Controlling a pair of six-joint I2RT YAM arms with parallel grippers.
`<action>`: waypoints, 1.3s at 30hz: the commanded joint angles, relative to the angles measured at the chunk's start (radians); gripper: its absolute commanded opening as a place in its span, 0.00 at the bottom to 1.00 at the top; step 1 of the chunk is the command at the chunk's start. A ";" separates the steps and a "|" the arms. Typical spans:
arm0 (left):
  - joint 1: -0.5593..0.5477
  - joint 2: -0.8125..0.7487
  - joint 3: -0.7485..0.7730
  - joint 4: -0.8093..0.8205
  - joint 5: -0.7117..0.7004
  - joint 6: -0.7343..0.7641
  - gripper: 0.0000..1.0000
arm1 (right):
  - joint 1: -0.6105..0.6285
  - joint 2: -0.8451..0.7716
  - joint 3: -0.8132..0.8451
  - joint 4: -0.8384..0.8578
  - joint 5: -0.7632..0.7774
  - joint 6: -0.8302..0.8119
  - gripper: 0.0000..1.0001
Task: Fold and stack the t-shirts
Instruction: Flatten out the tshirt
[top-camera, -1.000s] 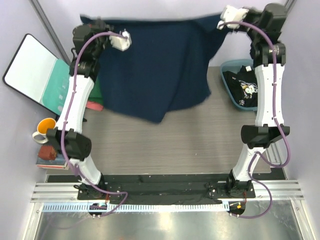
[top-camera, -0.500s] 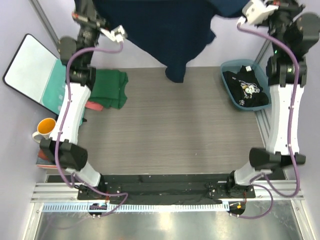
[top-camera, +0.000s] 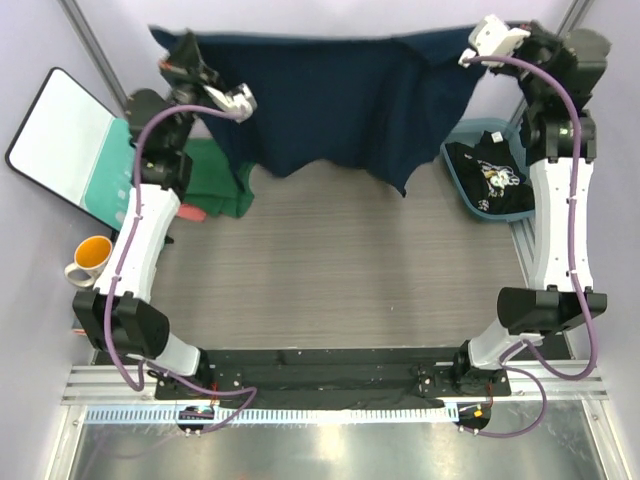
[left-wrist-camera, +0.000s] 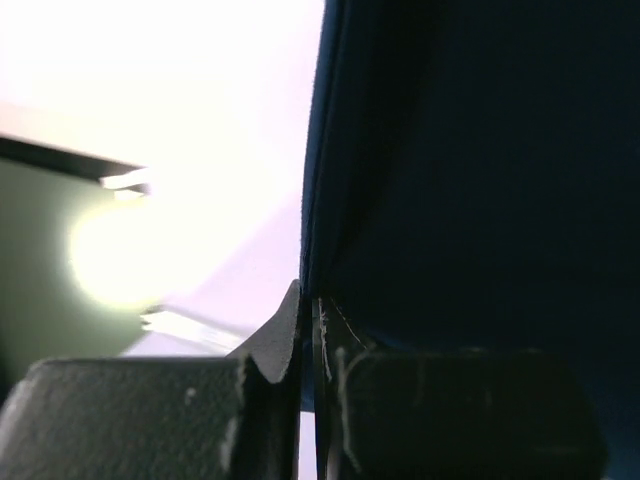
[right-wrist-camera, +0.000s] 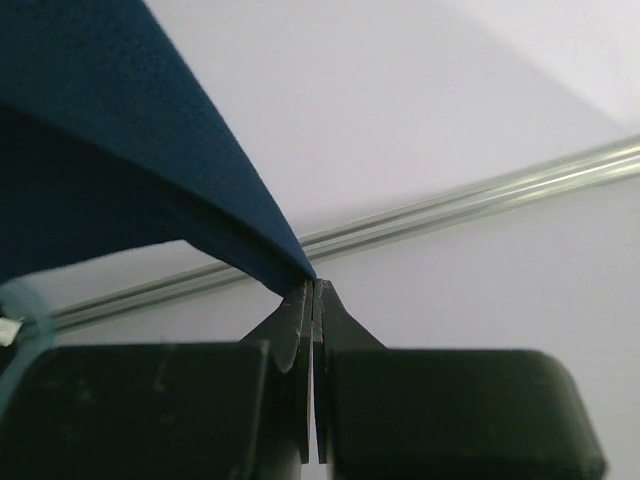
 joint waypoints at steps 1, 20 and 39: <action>0.048 -0.070 0.165 0.078 -0.070 0.011 0.00 | -0.044 -0.063 0.235 0.067 0.117 -0.051 0.01; 0.088 -0.157 0.193 -0.055 0.032 0.008 0.00 | -0.044 -0.173 0.188 0.092 0.157 -0.121 0.01; 0.189 0.449 1.031 -0.065 0.154 0.049 0.00 | -0.202 0.223 0.579 0.377 -0.050 -0.181 0.01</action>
